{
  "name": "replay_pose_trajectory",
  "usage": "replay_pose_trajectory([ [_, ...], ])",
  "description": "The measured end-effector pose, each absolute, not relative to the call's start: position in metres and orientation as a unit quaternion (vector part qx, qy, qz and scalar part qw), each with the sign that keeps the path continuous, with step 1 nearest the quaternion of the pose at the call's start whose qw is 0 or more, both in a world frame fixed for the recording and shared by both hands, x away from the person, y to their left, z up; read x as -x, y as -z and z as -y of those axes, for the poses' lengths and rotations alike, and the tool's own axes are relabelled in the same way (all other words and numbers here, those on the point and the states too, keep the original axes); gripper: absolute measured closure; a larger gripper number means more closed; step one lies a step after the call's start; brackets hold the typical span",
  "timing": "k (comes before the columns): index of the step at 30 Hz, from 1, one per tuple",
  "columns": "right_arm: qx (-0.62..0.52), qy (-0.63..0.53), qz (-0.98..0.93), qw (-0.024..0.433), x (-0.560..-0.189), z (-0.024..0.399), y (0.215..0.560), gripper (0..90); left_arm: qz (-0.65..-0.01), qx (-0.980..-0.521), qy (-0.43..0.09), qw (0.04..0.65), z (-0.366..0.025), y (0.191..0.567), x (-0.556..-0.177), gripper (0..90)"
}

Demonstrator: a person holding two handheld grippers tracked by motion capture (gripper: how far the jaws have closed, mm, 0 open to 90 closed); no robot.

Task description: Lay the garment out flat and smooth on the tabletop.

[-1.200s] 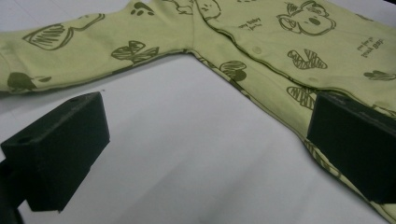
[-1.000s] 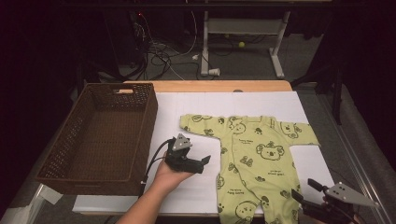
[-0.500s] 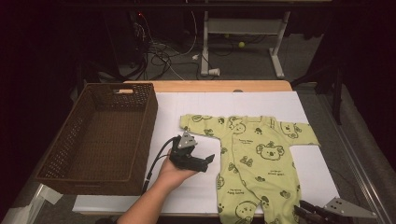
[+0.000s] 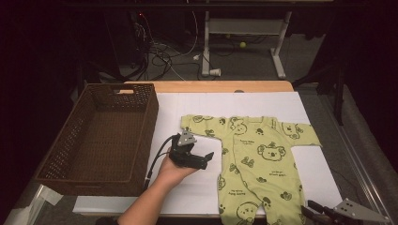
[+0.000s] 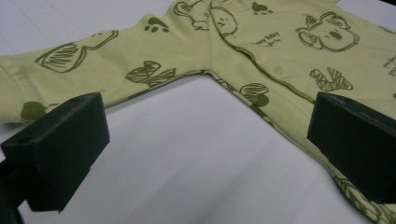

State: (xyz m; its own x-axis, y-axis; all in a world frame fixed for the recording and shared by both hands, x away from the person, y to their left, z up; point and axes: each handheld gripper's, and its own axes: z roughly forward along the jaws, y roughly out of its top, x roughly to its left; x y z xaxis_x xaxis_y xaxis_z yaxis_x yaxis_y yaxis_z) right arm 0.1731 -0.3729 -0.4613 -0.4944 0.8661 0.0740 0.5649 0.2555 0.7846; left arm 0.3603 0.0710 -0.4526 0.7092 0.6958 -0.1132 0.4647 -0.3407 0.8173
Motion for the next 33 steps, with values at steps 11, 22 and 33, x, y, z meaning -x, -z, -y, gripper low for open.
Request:
replay_pose_trajectory([
  [11, -0.478, -0.43, -0.725, 0.246, -0.214, 0.376, 0.456, 7.0, -0.396, -0.812, -0.114, 0.413, -0.072, 0.456, -0.385, 0.0],
  [22, -0.479, -0.419, -0.724, 0.267, -0.261, 0.374, 0.446, 0.4, -0.438, -0.798, -0.116, 0.397, -0.072, 0.454, -0.423, 0.0],
  [33, -0.461, -0.423, -0.739, 0.25, -0.264, 0.368, 0.457, 0.4, -0.451, -0.796, -0.129, 0.383, -0.071, 0.447, -0.45, 0.0],
])
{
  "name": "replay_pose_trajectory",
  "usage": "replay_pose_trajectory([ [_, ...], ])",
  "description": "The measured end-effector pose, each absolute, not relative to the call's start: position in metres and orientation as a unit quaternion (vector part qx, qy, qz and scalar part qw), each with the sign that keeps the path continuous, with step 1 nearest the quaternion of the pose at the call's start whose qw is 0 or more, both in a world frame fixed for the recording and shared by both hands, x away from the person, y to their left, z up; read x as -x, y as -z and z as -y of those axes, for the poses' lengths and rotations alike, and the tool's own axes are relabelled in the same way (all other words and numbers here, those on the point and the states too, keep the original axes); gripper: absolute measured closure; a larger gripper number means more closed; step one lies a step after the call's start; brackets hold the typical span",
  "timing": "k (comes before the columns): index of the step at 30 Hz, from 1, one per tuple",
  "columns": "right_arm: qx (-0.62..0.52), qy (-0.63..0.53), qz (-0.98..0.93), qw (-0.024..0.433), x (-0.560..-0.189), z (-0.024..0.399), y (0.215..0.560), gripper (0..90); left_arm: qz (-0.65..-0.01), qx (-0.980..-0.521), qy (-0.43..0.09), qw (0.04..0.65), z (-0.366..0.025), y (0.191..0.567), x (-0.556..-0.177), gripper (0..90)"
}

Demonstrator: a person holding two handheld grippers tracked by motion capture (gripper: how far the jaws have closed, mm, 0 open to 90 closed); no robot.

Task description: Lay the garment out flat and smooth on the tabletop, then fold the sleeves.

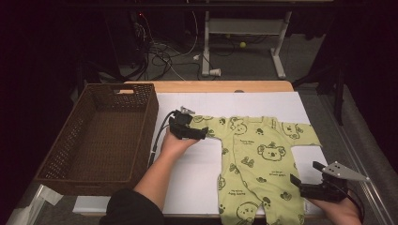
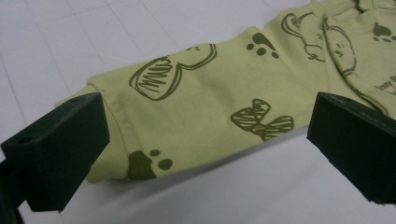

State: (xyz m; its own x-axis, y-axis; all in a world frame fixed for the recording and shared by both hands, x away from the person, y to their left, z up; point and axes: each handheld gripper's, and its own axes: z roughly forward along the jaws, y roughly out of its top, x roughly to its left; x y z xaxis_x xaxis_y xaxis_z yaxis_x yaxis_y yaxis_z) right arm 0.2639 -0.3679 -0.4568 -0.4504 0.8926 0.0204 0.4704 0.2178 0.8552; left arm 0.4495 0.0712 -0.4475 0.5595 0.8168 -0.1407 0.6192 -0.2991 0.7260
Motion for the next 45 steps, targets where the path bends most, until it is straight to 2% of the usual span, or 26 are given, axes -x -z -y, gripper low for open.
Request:
replay_pose_trajectory([
  [9, -0.458, -0.424, -0.742, 0.244, -0.264, 0.366, 0.46, 0.4, -0.492, -0.79, -0.145, 0.337, -0.081, 0.463, -0.473, 0.0],
  [13, -0.454, -0.421, -0.747, 0.242, -0.264, 0.363, 0.461, 0.4, -0.518, -0.782, -0.131, 0.321, -0.091, 0.474, -0.481, 0.0],
  [18, -0.45, -0.421, -0.751, 0.238, -0.265, 0.36, 0.462, 0.4, -0.517, -0.785, -0.143, 0.31, -0.089, 0.474, -0.479, 1.1],
  [22, -0.448, -0.423, -0.751, 0.238, -0.264, 0.357, 0.461, 0.4, -0.514, -0.784, -0.153, 0.311, -0.091, 0.473, -0.477, 10.0],
  [31, -0.448, -0.424, -0.751, 0.236, -0.264, 0.355, 0.463, 0.4, -0.488, -0.787, -0.165, 0.34, -0.092, 0.474, -0.464, 52.2],
  [36, -0.443, -0.425, -0.753, 0.239, -0.262, 0.354, 0.463, 0.5, -0.471, -0.795, -0.162, 0.345, -0.088, 0.474, -0.459, 71.1],
  [39, -0.442, -0.424, -0.754, 0.238, -0.261, 0.354, 0.463, 0.5, -0.474, -0.793, -0.161, 0.346, -0.087, 0.473, -0.457, 75.0],
  [45, -0.441, -0.429, -0.751, 0.241, -0.261, 0.354, 0.463, 0.6, -0.478, -0.786, -0.158, 0.36, -0.089, 0.471, -0.452, 75.4],
])
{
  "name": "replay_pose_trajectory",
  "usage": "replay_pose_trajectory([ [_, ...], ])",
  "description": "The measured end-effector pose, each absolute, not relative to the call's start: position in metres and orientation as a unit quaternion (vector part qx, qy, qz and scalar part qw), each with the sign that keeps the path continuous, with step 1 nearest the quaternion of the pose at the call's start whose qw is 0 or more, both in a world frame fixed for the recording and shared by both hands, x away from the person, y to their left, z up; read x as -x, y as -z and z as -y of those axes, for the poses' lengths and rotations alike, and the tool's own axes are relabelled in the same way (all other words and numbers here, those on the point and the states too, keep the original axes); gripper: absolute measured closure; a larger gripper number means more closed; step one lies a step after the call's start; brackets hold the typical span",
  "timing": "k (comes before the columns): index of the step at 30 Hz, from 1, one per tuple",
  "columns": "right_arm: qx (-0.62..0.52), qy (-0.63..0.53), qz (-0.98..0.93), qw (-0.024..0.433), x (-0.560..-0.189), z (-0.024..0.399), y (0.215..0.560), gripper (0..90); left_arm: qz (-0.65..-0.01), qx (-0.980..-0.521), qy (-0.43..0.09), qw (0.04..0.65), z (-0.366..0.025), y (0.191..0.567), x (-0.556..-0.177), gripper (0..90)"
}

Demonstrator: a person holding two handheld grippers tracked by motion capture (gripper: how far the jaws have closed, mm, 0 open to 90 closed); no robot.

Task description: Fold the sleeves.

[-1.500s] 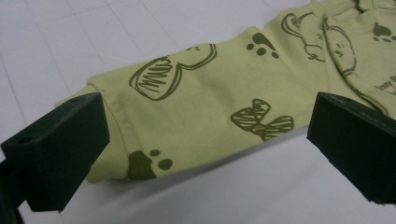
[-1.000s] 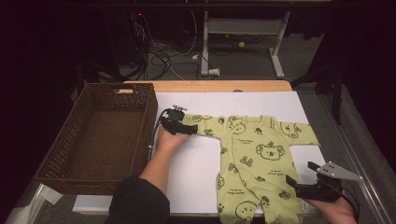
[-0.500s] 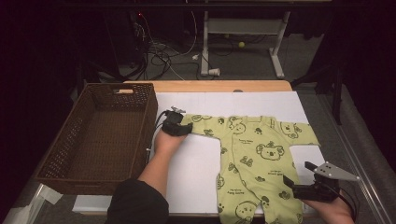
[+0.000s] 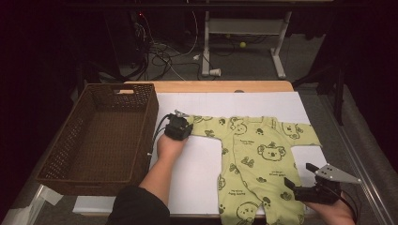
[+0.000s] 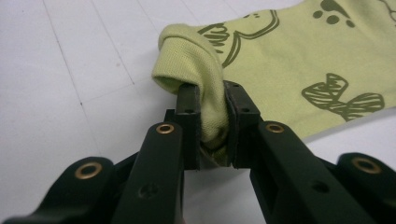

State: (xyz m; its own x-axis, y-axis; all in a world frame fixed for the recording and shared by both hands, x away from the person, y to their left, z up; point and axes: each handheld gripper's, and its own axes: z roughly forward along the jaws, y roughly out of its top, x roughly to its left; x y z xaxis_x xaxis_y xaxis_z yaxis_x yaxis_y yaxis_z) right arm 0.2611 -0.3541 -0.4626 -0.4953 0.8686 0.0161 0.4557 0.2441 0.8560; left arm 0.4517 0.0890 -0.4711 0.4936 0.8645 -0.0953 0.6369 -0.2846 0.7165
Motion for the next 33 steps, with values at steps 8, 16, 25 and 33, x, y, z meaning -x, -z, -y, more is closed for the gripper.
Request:
replay_pose_trajectory([
  [8, -0.438, -0.433, -0.749, 0.244, -0.26, 0.354, 0.46, 0.6, -0.449, -0.781, -0.169, 0.4, -0.082, 0.45, -0.436, 75.3],
  [16, -0.439, -0.435, -0.748, 0.242, -0.26, 0.354, 0.46, 0.6, -0.413, -0.782, -0.178, 0.432, -0.067, 0.431, -0.42, 75.0],
  [25, -0.439, -0.437, -0.746, 0.244, -0.26, 0.353, 0.459, 0.6, -0.391, -0.791, -0.172, 0.438, -0.049, 0.425, -0.413, 74.9],
  [33, -0.44, -0.437, -0.746, 0.244, -0.261, 0.352, 0.458, 0.5, -0.377, -0.793, -0.163, 0.451, -0.029, 0.422, -0.409, 74.6],
])
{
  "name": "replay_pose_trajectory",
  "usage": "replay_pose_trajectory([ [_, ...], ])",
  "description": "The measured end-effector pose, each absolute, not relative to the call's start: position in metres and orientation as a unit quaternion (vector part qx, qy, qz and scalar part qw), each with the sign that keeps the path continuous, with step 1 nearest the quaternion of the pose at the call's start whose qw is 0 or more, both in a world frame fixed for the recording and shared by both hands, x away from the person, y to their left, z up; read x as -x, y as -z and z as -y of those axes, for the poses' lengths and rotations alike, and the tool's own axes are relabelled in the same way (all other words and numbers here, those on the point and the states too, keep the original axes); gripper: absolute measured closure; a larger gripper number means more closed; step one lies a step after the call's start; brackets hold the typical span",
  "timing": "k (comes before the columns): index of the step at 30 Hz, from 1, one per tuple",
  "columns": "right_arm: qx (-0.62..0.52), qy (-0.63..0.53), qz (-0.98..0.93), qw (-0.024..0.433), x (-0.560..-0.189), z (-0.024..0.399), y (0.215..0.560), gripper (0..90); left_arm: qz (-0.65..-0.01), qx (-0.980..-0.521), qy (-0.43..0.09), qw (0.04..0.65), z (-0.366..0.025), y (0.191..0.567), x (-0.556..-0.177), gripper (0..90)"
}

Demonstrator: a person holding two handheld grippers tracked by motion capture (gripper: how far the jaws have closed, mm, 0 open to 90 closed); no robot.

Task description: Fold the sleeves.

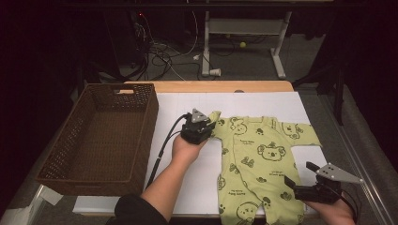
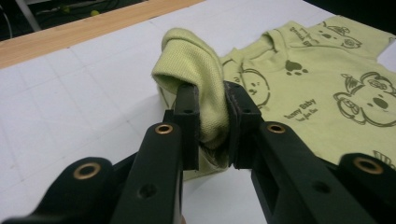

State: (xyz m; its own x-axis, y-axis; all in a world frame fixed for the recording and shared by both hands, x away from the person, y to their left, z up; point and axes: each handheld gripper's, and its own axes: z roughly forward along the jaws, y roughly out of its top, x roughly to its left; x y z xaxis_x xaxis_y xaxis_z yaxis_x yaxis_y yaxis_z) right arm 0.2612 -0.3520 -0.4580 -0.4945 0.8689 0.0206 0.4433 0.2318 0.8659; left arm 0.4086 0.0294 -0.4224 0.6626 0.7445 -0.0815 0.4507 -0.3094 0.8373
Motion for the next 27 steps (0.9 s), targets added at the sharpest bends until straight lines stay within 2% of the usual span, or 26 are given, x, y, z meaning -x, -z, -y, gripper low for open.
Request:
replay_pose_trajectory([
  [27, -0.433, -0.437, -0.751, 0.242, -0.264, 0.349, 0.459, 0.5, -0.312, -0.832, -0.13, 0.441, 0.058, 0.441, -0.397, 73.6],
])
